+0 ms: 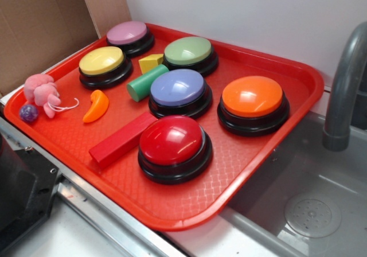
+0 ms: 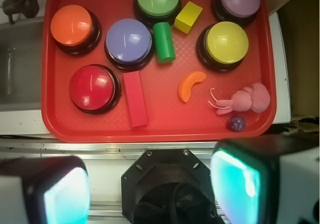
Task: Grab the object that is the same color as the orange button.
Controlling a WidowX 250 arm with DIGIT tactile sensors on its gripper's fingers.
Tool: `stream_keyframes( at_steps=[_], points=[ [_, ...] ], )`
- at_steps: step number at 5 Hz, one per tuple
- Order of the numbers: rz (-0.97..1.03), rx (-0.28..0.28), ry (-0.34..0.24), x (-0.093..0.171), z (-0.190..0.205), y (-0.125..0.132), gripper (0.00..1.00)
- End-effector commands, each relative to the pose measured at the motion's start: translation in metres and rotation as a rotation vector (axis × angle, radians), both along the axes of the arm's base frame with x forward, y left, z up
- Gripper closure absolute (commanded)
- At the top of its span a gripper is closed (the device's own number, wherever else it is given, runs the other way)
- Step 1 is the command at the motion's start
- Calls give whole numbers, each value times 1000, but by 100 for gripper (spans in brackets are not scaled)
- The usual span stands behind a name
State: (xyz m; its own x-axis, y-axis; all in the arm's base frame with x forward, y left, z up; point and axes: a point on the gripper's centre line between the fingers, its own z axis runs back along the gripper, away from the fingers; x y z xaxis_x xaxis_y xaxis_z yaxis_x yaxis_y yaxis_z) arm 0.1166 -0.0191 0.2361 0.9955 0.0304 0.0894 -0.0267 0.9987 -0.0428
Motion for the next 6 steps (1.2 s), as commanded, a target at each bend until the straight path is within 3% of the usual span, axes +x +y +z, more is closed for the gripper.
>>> stream_keyframes(
  at_steps=[1, 3, 6],
  points=[
    [0, 0, 0, 0, 0, 0, 0],
    [188, -27, 11, 38, -57, 32, 0],
    [497, 58, 63, 56, -155, 74, 0]
  ],
)
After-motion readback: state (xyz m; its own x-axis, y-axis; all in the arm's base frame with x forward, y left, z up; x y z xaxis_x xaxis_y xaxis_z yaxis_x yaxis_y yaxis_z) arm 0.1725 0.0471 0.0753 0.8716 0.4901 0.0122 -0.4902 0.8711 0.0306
